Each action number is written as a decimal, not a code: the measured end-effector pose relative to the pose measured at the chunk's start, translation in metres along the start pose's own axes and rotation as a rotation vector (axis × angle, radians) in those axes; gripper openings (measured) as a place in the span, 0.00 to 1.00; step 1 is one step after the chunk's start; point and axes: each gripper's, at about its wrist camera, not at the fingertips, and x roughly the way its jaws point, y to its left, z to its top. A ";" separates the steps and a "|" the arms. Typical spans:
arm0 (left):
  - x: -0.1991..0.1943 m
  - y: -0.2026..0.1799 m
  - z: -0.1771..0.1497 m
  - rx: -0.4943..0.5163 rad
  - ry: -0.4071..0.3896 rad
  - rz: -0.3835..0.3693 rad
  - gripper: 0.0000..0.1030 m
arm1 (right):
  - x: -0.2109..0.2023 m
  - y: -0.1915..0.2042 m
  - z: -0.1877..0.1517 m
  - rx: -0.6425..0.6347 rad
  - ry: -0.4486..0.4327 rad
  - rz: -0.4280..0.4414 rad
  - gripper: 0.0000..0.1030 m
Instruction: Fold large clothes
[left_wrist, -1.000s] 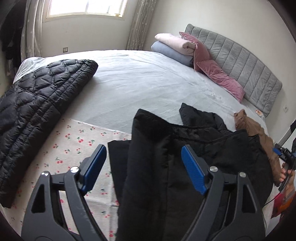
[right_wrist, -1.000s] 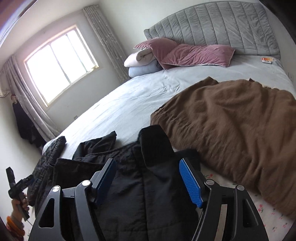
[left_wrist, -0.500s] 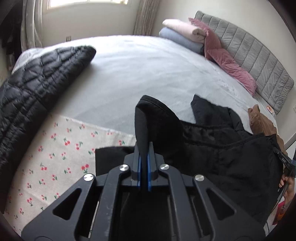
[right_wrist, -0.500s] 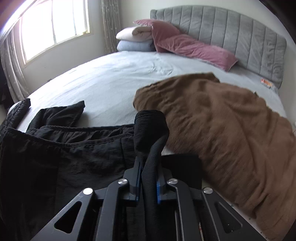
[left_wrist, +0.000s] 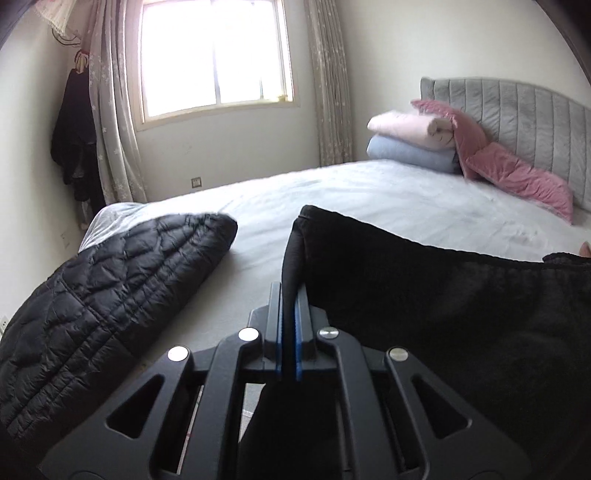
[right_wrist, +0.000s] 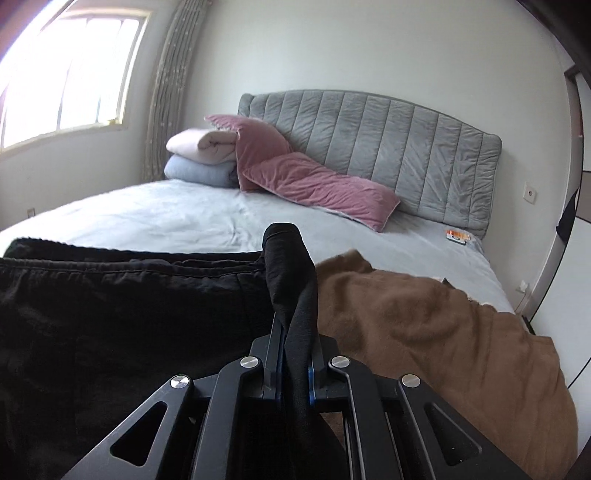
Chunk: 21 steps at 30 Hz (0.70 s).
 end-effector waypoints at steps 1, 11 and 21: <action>0.020 -0.004 -0.016 0.012 0.055 0.020 0.07 | 0.015 0.003 -0.008 -0.005 0.036 0.003 0.08; -0.013 -0.011 -0.017 0.061 0.137 0.009 0.56 | -0.004 -0.008 -0.017 0.053 0.068 0.058 0.58; -0.081 -0.114 -0.051 0.161 0.295 -0.308 0.79 | -0.077 0.080 -0.054 -0.072 0.253 0.415 0.69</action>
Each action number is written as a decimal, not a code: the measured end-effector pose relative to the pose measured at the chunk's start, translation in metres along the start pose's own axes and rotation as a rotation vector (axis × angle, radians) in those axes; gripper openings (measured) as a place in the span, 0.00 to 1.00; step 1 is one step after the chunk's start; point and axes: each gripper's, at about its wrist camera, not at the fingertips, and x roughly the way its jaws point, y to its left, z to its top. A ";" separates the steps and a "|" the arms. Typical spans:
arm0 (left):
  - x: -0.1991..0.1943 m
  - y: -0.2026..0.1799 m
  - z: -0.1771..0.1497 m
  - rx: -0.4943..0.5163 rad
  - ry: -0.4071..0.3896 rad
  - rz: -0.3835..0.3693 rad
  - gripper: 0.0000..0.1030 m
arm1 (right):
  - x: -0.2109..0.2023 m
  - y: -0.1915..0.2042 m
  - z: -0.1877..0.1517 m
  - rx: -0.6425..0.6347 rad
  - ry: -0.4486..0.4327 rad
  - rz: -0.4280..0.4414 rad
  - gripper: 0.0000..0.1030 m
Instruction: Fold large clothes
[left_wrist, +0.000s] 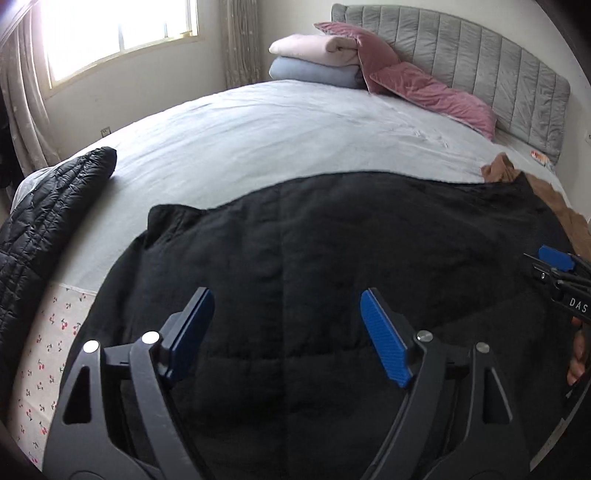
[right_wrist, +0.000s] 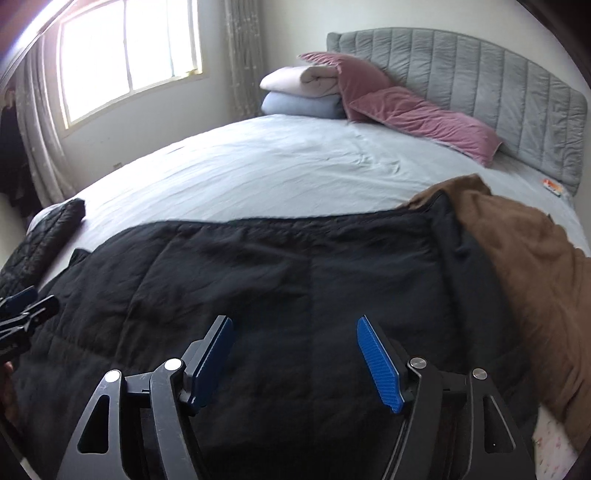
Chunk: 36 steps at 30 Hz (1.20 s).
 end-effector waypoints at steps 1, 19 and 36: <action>0.008 0.002 -0.003 0.010 0.028 0.029 0.79 | 0.004 0.003 -0.004 -0.015 0.020 -0.014 0.69; -0.005 0.163 -0.038 -0.194 0.126 0.219 0.81 | -0.032 -0.128 -0.038 -0.031 0.011 -0.232 0.69; -0.095 0.171 -0.097 -0.378 0.191 -0.100 0.97 | -0.140 -0.137 -0.075 0.122 0.047 0.040 0.88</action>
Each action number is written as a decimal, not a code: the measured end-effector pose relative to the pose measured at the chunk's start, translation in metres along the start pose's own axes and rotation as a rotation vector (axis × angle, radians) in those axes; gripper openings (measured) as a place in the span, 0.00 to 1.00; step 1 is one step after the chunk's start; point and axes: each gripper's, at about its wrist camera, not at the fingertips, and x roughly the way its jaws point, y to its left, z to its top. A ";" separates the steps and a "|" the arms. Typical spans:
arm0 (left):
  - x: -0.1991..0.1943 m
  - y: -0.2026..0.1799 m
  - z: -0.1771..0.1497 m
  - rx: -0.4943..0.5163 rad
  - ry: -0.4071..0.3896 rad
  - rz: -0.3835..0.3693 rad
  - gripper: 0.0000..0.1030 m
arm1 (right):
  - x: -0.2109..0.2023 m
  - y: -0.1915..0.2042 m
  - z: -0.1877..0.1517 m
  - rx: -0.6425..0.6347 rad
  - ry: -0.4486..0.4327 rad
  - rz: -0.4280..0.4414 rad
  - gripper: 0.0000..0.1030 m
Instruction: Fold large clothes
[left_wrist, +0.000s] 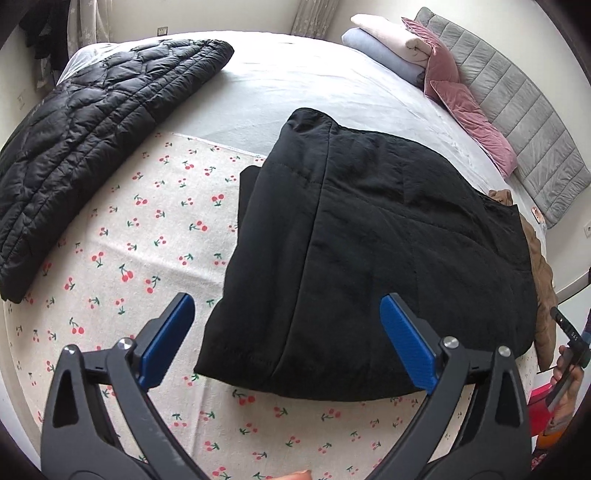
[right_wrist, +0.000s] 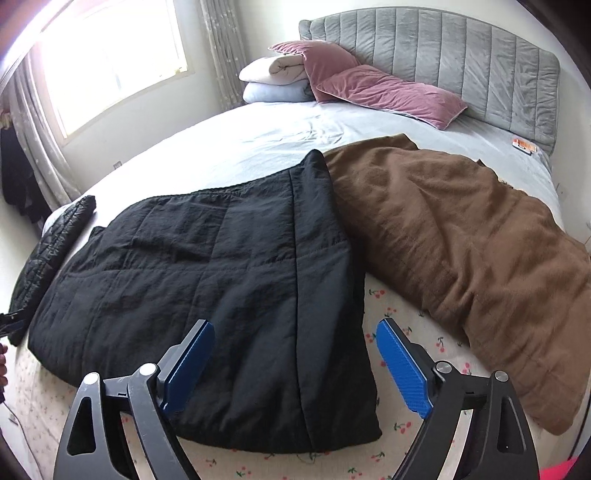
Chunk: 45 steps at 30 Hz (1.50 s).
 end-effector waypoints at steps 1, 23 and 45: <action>0.000 0.007 -0.002 -0.015 0.005 -0.009 0.97 | 0.001 -0.006 -0.005 0.027 0.014 0.005 0.88; -0.086 0.023 -0.054 -0.165 -0.097 -0.208 0.24 | -0.035 -0.008 -0.042 0.212 0.051 0.157 0.31; 0.057 -0.049 0.019 0.170 -0.139 0.050 0.57 | 0.062 0.077 0.015 -0.022 -0.048 -0.050 0.64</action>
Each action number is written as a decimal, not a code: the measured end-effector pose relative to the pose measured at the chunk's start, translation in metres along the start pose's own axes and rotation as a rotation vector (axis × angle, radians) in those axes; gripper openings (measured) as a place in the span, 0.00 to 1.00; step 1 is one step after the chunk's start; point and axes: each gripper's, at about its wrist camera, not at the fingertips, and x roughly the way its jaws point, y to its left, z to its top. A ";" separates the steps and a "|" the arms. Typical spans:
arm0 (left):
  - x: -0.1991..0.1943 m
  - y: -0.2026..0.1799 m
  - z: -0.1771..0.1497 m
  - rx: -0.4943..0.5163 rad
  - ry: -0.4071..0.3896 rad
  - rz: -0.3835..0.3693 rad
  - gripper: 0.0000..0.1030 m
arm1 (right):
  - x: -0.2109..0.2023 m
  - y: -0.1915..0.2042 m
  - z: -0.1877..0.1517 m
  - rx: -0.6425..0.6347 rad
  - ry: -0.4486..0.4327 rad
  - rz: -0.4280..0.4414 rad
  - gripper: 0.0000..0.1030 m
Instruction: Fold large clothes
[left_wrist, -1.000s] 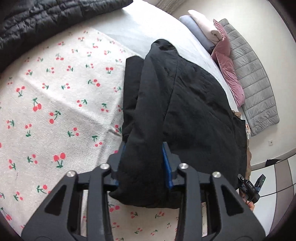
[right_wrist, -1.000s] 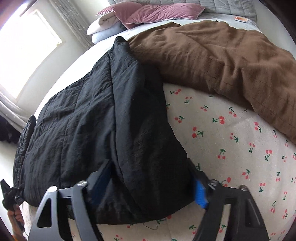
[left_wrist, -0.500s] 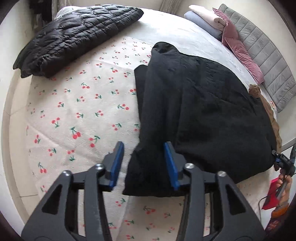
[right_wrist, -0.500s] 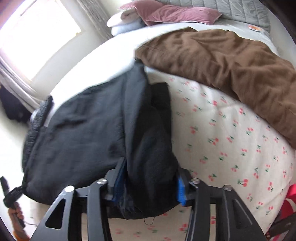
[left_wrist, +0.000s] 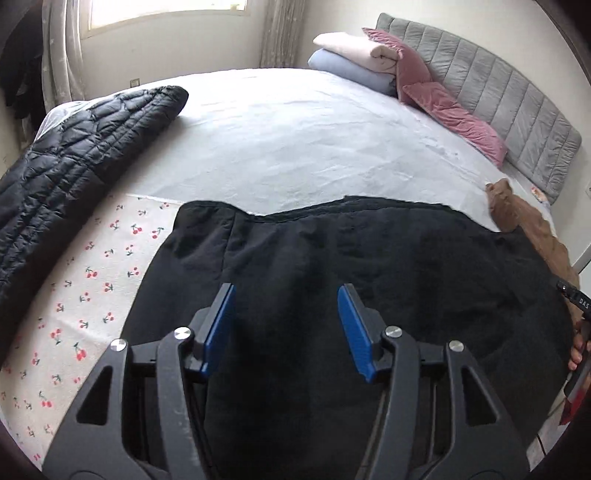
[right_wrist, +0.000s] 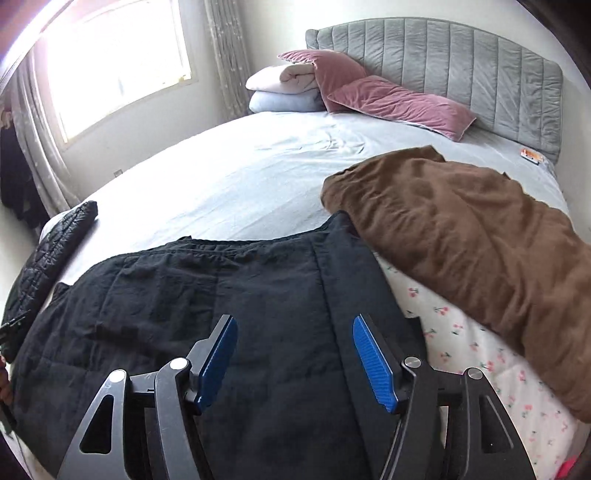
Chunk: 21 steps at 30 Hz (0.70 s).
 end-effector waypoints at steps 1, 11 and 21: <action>0.016 0.008 -0.003 0.009 0.024 0.046 0.57 | 0.011 -0.003 -0.002 -0.008 0.017 -0.021 0.64; -0.025 0.091 -0.026 -0.140 0.080 0.151 0.61 | -0.020 -0.097 -0.027 0.156 0.046 -0.072 0.67; -0.167 0.029 -0.106 -0.134 0.061 0.115 0.97 | -0.169 -0.021 -0.077 0.027 -0.009 0.024 0.85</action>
